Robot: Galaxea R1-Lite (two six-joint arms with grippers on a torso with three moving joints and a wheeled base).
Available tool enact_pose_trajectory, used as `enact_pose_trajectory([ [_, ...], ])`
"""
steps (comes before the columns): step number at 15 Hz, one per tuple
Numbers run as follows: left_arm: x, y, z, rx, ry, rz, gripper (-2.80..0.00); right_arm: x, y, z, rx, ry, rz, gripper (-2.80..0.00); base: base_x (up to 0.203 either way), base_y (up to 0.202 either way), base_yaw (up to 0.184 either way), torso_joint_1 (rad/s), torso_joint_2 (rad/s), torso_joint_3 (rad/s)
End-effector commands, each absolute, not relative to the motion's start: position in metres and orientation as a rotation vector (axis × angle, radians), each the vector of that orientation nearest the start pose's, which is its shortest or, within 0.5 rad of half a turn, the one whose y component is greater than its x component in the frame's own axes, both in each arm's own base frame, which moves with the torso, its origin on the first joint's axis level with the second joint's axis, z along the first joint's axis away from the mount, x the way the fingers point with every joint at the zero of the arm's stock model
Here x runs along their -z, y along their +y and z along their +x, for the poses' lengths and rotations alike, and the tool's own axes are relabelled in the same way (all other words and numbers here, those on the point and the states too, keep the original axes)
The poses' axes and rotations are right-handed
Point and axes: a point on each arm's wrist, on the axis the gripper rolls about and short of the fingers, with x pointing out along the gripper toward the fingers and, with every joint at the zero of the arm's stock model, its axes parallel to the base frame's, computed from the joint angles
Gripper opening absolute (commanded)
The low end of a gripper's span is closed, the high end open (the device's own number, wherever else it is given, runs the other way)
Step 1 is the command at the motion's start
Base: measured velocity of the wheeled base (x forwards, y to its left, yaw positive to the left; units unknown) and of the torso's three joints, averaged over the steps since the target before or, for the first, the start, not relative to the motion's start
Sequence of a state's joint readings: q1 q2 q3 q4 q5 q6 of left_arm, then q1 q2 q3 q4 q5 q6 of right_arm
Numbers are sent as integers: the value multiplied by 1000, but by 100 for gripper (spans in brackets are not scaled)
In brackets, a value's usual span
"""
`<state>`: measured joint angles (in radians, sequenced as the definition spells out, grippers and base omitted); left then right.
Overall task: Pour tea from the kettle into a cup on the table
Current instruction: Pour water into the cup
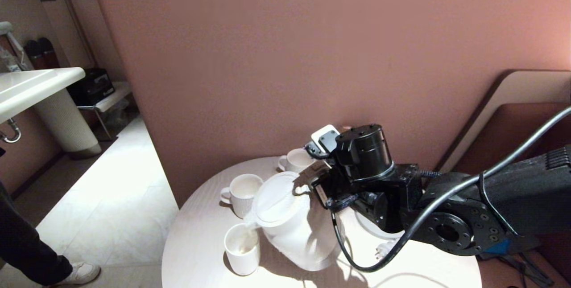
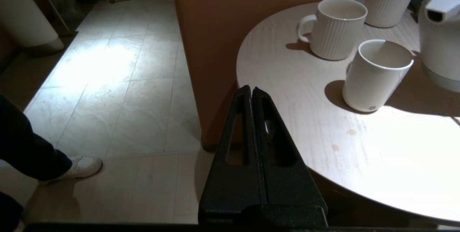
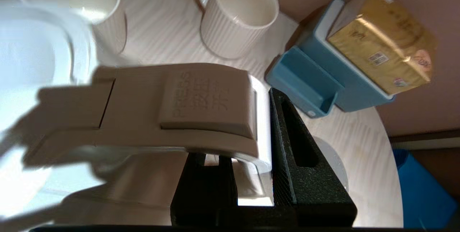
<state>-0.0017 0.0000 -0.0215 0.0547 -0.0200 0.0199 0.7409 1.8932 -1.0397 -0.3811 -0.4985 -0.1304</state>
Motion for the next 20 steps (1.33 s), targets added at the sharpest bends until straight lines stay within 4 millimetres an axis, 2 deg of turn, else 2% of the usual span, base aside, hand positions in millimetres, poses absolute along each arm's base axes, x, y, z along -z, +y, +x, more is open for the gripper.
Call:
enact_pose_trajectory([
  [1, -76, 0, -24, 22, 35, 20, -280, -161, 234, 271, -261, 354, -400, -280, 0, 0, 0, 0, 0, 0],
  [20, -76, 0, -25, 22, 34, 20, -280, -161, 245, 279, -273, 327, -484, -280, 0, 0, 0, 0, 0, 0],
])
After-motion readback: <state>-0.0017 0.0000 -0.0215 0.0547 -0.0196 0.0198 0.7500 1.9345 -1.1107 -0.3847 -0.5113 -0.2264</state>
